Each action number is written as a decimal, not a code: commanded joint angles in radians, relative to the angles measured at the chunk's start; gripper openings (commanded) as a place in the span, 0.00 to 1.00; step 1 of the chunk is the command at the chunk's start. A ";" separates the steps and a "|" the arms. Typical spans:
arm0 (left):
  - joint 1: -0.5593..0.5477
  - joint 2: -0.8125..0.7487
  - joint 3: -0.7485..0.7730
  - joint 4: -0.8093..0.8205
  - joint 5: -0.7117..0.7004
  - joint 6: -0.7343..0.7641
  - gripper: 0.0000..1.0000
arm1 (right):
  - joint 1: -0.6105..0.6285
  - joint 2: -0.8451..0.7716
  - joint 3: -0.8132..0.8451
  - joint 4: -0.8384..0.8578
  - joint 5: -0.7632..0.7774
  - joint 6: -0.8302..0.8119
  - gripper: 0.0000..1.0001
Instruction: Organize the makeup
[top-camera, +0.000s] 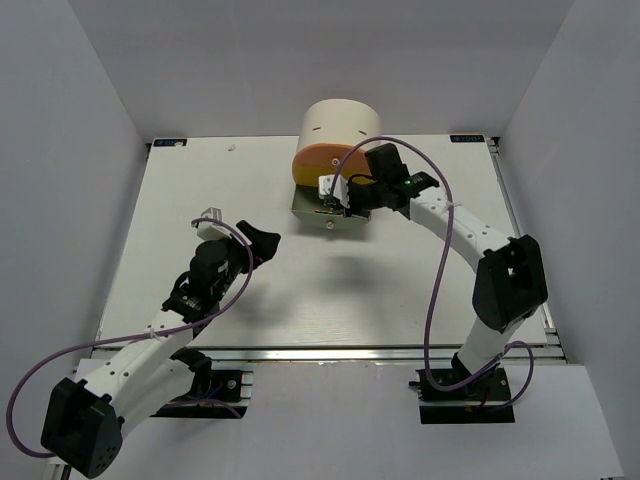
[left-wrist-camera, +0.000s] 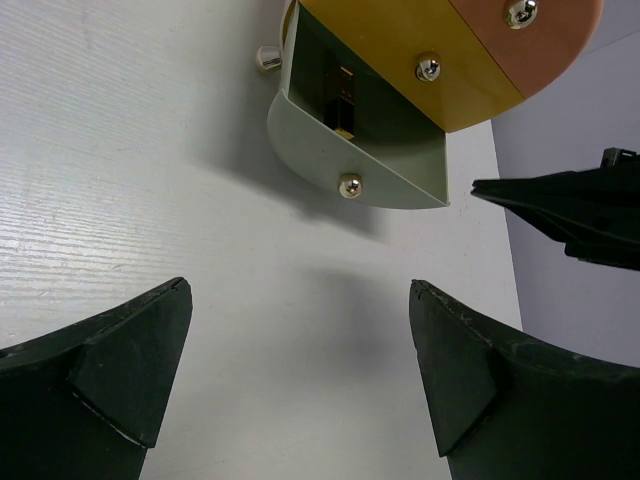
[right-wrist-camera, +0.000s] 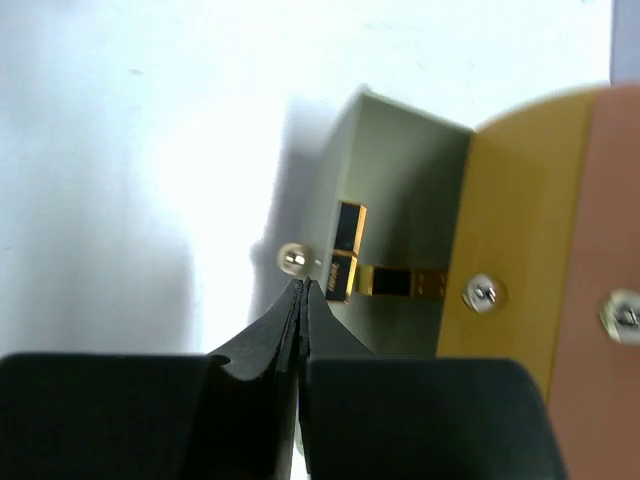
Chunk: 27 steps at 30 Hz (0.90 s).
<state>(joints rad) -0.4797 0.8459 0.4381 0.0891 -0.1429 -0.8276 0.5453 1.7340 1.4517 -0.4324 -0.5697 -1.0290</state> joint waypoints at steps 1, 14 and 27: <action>0.004 -0.024 0.004 -0.003 -0.011 0.012 0.98 | 0.028 -0.014 0.003 -0.121 -0.067 -0.105 0.00; 0.004 -0.027 0.013 -0.022 -0.018 0.013 0.98 | 0.102 0.070 -0.100 0.009 0.275 -0.123 0.00; 0.004 -0.016 0.016 -0.026 -0.018 0.015 0.98 | 0.102 0.214 -0.099 0.300 0.494 -0.102 0.00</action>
<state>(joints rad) -0.4797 0.8394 0.4381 0.0731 -0.1493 -0.8268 0.6476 1.9263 1.3304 -0.2588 -0.1444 -1.1404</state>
